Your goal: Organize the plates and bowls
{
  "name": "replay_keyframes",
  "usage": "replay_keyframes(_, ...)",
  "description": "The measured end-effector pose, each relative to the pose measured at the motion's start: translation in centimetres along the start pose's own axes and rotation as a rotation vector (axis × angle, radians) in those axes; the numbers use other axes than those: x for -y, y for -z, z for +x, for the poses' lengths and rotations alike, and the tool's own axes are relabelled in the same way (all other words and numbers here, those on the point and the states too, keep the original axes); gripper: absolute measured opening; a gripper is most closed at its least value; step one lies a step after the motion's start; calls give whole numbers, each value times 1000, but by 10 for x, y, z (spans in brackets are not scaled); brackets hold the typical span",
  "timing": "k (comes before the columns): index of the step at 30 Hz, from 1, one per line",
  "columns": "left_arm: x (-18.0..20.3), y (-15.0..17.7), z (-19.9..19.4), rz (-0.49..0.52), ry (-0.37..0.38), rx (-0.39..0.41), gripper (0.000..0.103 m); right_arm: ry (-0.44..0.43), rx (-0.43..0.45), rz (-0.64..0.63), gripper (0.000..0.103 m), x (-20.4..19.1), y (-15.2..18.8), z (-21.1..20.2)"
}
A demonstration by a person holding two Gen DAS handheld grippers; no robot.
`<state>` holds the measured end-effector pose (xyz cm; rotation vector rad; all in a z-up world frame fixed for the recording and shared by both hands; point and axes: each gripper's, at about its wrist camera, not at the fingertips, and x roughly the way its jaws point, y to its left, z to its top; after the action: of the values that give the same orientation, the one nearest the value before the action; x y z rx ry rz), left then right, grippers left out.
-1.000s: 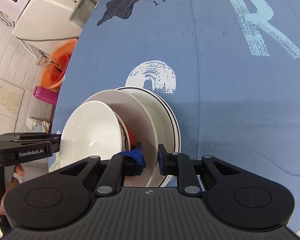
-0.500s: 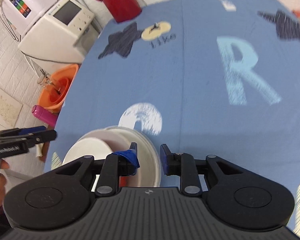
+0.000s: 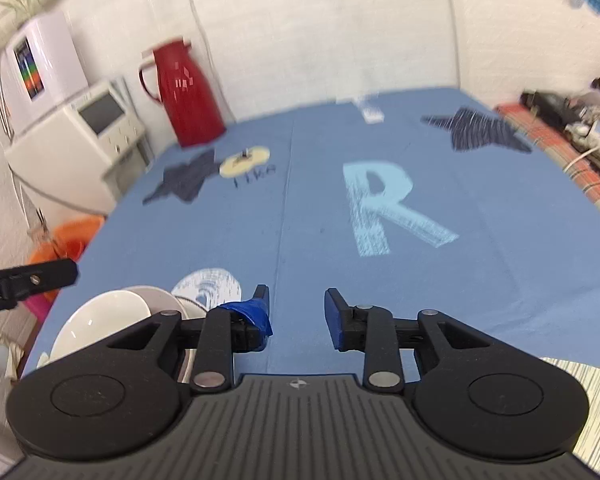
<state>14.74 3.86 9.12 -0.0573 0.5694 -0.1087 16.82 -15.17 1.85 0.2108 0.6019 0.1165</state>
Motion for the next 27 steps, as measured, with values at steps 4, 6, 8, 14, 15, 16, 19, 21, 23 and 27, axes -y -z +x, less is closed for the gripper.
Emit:
replay_keyframes(4,25,29,-17,13,33,16,57,0,161,65,15,15,20,-33)
replay_keyframes(6,36,46,-26,50,57,17,57,47,207,96,16,24,31,-46)
replay_keyframes(8,48,66,-35,89,63,18,57,88,226,115,17,34,44,-56)
replay_keyframes(14,68,130,-52,165,107,-11,57,188,171,157,17,58,81,-64)
replay_keyframes(15,68,139,-53,178,116,-28,57,206,158,160,17,59,87,-65)
replay_keyframes(16,68,149,-53,186,118,-44,57,234,134,152,18,59,92,-64)
replay_keyframes(19,66,171,-55,201,97,-68,57,245,73,127,18,57,109,-62)
replay_keyframes(21,62,178,-59,195,84,-67,57,214,53,141,18,56,118,-61)
replay_keyframes(23,58,180,-65,191,64,-46,57,187,44,144,18,52,123,-61)
replay_keyframes(27,55,181,-77,199,37,3,57,154,66,107,19,37,123,-68)
